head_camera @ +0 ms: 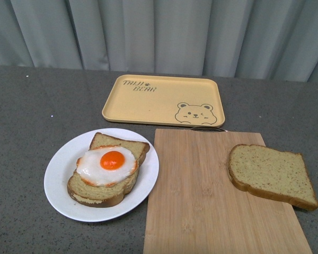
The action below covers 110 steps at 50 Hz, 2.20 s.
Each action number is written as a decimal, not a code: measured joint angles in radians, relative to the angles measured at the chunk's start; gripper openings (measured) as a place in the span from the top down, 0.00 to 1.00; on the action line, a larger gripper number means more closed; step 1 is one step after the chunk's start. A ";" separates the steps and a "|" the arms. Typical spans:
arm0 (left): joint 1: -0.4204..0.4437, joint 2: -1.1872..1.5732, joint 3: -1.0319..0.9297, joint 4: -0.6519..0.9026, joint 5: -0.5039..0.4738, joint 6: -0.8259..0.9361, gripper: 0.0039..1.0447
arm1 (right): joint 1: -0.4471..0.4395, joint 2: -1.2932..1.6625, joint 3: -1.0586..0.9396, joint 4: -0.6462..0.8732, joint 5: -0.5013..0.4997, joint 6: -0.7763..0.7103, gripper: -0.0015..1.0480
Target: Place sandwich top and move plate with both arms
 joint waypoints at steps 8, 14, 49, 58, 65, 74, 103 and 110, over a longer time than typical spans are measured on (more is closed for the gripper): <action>0.000 0.000 0.000 0.000 0.000 0.000 0.06 | 0.000 0.000 0.000 0.000 0.000 0.000 0.09; 0.000 0.000 0.000 0.000 0.000 0.000 0.06 | 0.000 0.000 0.000 0.000 0.000 0.000 0.09; 0.000 0.000 0.000 0.000 0.000 0.000 0.06 | 0.000 0.000 0.000 0.000 0.000 0.000 0.09; 0.000 0.000 0.000 0.000 0.000 0.000 0.06 | 0.000 0.000 0.000 0.000 0.000 0.000 0.09; 0.000 0.000 0.000 0.000 0.000 0.000 0.06 | 0.000 0.000 0.000 0.000 0.000 0.000 0.09; 0.000 0.000 0.000 0.000 -0.001 0.000 0.06 | 0.021 0.064 0.011 0.002 0.174 -0.154 0.09; 0.000 0.000 0.000 0.000 0.000 0.000 0.06 | -0.313 1.372 0.333 0.510 -0.413 0.019 0.09; 0.000 -0.001 0.000 0.000 0.000 0.000 0.06 | -0.304 1.602 0.393 0.574 -0.509 0.110 0.09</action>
